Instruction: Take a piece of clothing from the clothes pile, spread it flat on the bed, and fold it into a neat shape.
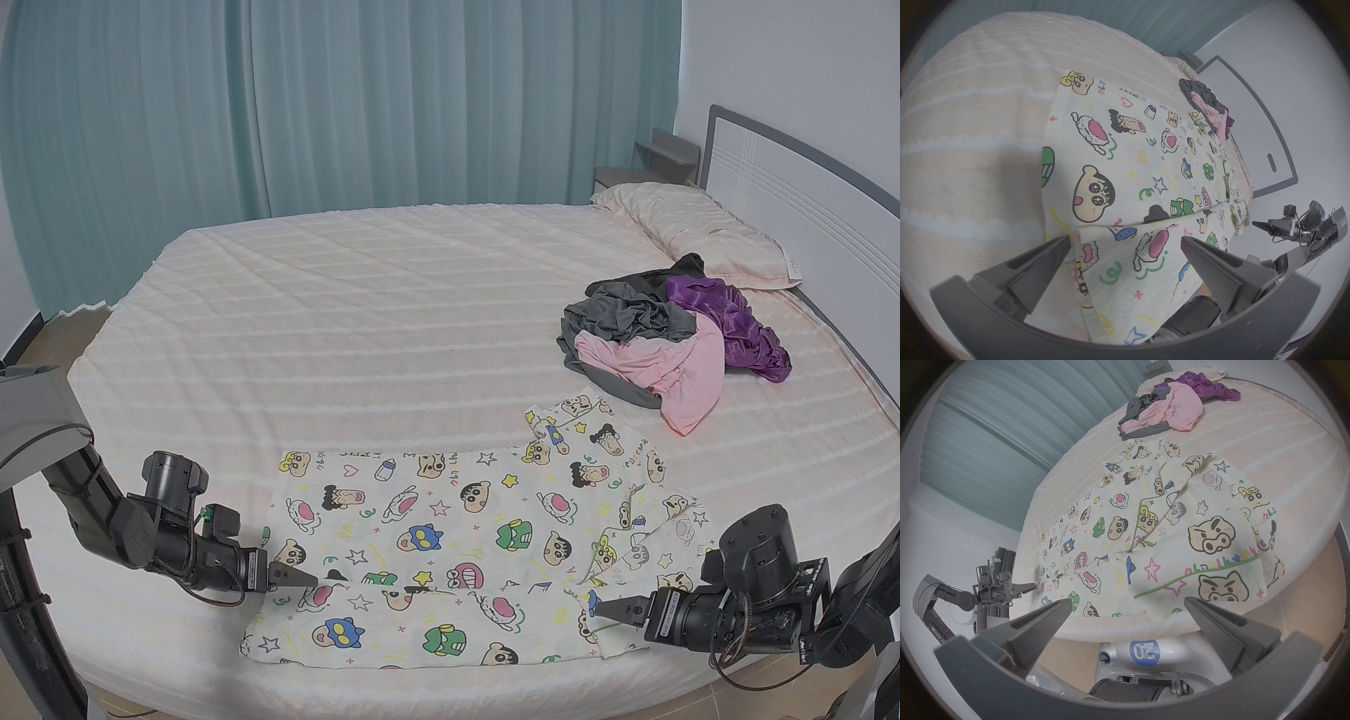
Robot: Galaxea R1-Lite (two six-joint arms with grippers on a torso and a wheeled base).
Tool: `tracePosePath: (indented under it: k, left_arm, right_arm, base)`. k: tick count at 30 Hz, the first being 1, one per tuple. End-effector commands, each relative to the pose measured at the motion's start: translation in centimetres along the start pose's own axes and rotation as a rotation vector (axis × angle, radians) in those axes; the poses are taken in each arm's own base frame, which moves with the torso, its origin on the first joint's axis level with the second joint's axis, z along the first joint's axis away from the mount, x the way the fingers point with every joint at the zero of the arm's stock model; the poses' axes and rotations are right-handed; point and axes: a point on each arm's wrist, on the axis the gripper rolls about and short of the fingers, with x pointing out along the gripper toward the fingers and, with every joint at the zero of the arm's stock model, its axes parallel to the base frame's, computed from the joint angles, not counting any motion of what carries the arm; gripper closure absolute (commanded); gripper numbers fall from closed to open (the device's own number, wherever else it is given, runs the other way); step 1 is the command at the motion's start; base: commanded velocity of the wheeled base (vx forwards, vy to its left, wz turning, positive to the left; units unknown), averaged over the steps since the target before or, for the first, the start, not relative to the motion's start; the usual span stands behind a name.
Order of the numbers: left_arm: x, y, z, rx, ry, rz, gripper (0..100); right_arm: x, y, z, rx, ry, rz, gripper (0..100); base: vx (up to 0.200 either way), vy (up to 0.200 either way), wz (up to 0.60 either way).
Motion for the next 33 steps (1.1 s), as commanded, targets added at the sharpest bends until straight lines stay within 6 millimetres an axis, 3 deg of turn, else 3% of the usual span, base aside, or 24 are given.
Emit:
tracePosePath:
  k: [1,11,17,21,27,33]
  left_arm:
    - [0.8,0.5,-0.1,-0.013,0.021,0.003,100]
    - [0.0,0.5,-0.5,-0.025,0.016,0.017,100]
    - [-0.6,0.5,-0.4,-0.024,-0.004,0.021,100]
    - [-0.8,0.4,-0.3,-0.021,-0.013,0.037,100]
    - [-0.8,0.3,-0.3,-0.016,-0.014,0.036,100]
    - [-0.8,0.2,-0.3,-0.014,-0.009,0.035,100]
  right_arm:
    - [0.0,0.1,0.0,0.0,-0.003,0.003,0]
    - [-0.2,0.2,0.2,-0.001,-0.02,0.011,0]
    - [-1.8,-0.2,2.1,-0.024,-0.117,0.03,0]
    - [-1.7,-3.5,4.1,-0.042,-0.151,-0.088,0]
    - [-1.3,-7.5,5.5,-0.067,-0.074,-0.114,0]
    - [0.3,-9.7,5.7,-0.098,0.03,-0.11,0]
  base:
    - [0.0,0.0,0.0]
    - [0.0,0.0,0.0]
    - [0.0,0.0,0.0]
    - [0.0,0.0,0.0]
    - [0.0,0.0,0.0]
    - [0.0,0.0,0.0]
